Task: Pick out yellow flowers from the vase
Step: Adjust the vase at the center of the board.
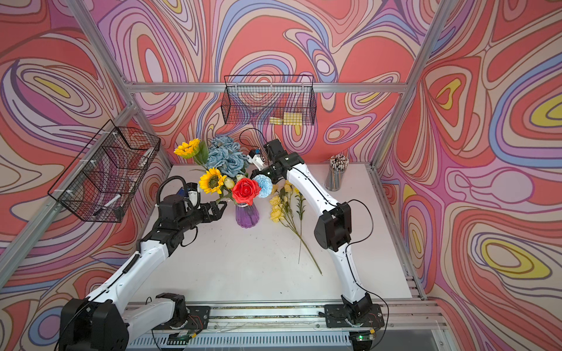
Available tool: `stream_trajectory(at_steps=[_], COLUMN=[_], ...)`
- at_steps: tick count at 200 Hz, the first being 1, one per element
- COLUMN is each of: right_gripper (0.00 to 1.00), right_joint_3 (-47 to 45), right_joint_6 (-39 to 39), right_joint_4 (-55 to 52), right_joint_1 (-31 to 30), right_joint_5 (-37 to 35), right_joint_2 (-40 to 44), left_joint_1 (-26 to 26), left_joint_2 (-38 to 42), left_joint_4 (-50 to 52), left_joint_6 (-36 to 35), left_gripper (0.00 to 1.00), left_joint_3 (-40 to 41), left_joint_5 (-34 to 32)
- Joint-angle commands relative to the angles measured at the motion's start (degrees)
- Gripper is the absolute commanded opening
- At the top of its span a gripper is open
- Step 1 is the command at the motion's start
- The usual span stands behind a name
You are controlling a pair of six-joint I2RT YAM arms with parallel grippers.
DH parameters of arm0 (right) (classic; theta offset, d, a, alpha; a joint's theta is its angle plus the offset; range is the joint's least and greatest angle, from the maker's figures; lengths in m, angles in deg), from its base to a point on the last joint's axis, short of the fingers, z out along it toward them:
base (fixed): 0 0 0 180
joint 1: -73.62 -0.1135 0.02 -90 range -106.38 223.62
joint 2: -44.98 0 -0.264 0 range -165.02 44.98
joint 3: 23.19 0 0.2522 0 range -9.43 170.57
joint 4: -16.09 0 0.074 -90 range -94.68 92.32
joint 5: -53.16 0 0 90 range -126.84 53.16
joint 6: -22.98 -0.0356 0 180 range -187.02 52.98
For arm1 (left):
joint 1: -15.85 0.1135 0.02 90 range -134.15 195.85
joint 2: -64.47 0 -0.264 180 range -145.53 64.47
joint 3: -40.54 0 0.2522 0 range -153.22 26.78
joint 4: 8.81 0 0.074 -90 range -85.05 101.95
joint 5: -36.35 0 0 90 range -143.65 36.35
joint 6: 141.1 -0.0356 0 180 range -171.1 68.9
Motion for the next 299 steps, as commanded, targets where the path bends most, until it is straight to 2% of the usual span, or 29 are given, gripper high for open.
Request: stream_trajectory(at_steps=[1, 41, 75, 95, 118, 148, 169, 190, 214, 249, 270, 299], right_gripper=[0.0, 0.0, 0.0, 0.0, 0.0, 0.0, 0.0, 0.16, 0.38, 0.53, 0.59, 0.64], right_joint_3=[2.1, 3.7, 11.2, 9.8, 7.9, 10.7, 9.2, 5.4, 5.8, 5.7, 2.6, -6.0], right_joint_6=[9.0, 12.2, 11.1, 12.1, 16.0, 17.5, 17.2, 15.5, 13.3, 9.1, 4.0, -1.9], right_joint_4=[-2.4, -2.2, -6.8, -7.2, -7.2, -8.6, -6.6, -1.8, 0.8, 5.2, 10.2, 15.9], right_joint_1=[-2.1, -2.4, -1.5, -1.3, -1.3, -0.9, -0.8, -0.7, -0.7, -0.7, -0.5, 0.2], right_joint_5=[4.5, 1.2, 0.7, 0.6, 5.1, 4.3, 4.3, 4.8, 4.7, 3.6, -2.6, -11.1], right_joint_2=[-0.8, 0.1, -4.1, -4.6, -4.5, -6.3, -5.5, -3.7, -4.2, -4.3, -1.3, 6.1], left_joint_1=[0.3, 0.2, 0.2, 0.2, 0.2, 0.2, 0.2, 0.2, 0.2, 0.2, 0.3, 0.2], left_joint_2=[2.2, 5.3, 6.4, 7.4, 8.2, 8.5, 8.4, 7.7, 6.6, 6.5, 6.8, 7.5], left_joint_4=[-1.4, -2.1, 2.1, 4.0, 4.8, 6.1, 5.9, 4.9, 4.0, 3.6, 3.7, 4.3], left_joint_6=[0.8, 3.3, 5.0, 4.8, 5.3, 6.3, 6.3, 6.4, 6.6, 6.4, 6.2, 5.7], left_gripper=[0.91, 0.92, 0.92, 0.92, 0.93, 0.94, 0.95, 0.95, 0.95, 0.95, 0.95, 0.95], left_joint_3=[1.9, 4.1, 4.2, 4.1, 4.9, 5.9, 6.3, 6.4, 6.3, 6.2, 6.1, 6.0], left_joint_5=[0.8, 3.5, -0.5, -2.6, -3.8, -5.9, -7.7, -7.8, -7.1, -7.1, -7.1, -7.8])
